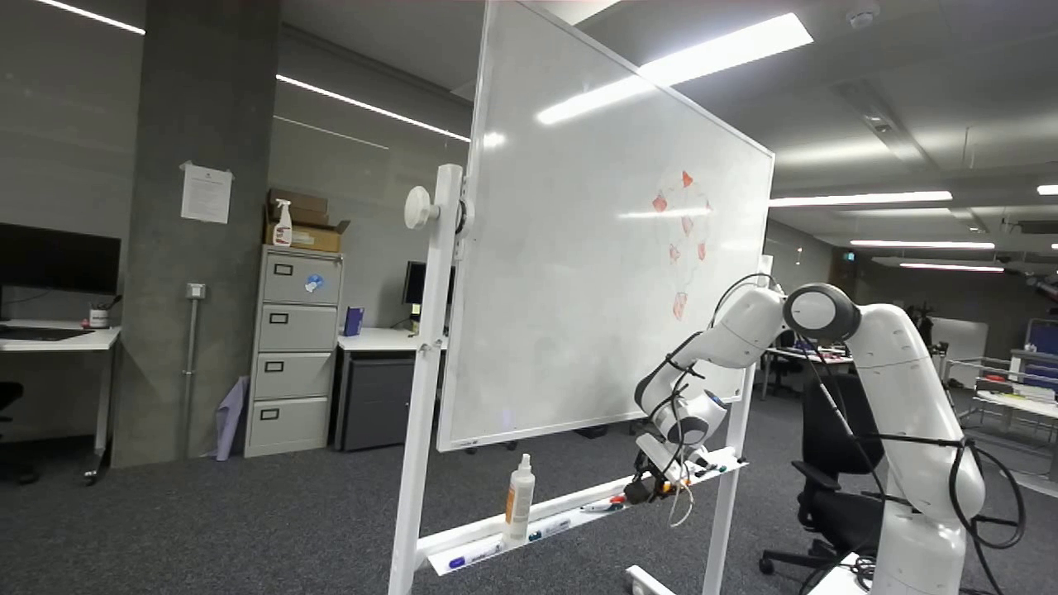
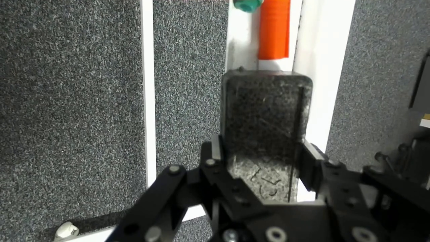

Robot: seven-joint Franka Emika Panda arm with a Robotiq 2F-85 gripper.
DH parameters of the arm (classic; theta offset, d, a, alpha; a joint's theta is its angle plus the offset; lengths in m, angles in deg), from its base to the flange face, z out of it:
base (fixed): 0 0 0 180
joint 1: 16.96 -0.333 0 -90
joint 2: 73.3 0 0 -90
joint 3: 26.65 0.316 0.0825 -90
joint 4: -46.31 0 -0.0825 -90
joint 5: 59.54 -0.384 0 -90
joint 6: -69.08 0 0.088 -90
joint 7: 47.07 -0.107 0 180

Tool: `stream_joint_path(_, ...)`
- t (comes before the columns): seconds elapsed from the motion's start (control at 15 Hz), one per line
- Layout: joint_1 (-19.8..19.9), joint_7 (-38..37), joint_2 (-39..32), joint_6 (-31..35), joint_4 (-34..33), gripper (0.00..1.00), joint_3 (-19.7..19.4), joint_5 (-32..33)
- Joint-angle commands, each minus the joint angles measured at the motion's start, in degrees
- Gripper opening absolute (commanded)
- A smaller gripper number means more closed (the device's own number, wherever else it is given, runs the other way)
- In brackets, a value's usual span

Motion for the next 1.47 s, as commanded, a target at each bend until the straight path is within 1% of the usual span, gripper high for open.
stream_joint_path(0.0,-0.2,-1.3,0.7,2.2,0.5,0.31,0.9,0.7)
stream_joint_path(0.4,-0.9,0.4,4.0,2.5,2.6,0.31,0.5,-0.3)
stream_joint_path(0.6,-0.7,0.1,5.9,2.7,4.9,0.31,1.2,0.5)
stream_joint_path(0.8,0.5,-0.8,8.2,2.4,9.4,0.31,2.8,2.6)
stream_joint_path(1.13,1.6,-1.5,13.5,1.0,18.8,0.31,4.1,7.0)
stream_joint_path(1.27,2.0,-1.4,15.4,-0.4,22.0,0.31,4.3,9.5)
stream_joint_path(1.4,2.3,-1.5,17.9,-4.1,25.8,0.31,4.4,14.0)
